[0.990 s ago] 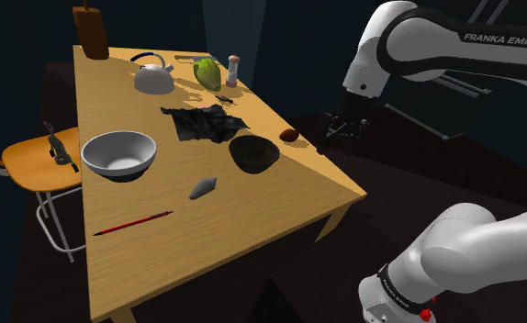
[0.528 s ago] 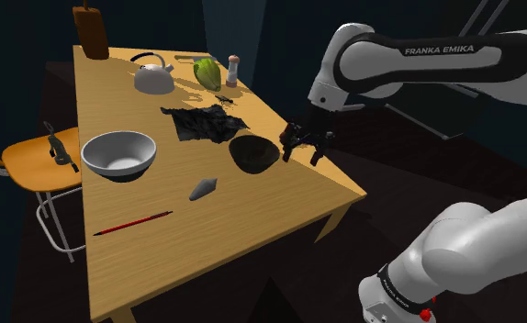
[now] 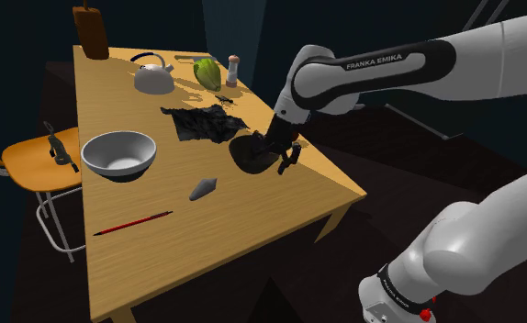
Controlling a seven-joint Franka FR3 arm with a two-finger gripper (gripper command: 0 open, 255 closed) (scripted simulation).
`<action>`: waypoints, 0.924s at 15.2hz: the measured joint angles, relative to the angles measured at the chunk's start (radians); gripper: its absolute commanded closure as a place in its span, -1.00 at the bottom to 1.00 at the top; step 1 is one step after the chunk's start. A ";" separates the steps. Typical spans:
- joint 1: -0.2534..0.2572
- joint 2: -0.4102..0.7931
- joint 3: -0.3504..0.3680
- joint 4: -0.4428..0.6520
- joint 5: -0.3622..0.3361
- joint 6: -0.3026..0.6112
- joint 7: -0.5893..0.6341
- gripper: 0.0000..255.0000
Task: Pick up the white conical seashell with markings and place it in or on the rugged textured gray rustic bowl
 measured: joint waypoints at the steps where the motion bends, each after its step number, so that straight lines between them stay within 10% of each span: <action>1: 0.005 0.034 0.008 0.020 0.008 0.022 0.017 -1.00; 14: 0.063 0.505 0.052 0.338 0.052 0.266 0.180 -1.00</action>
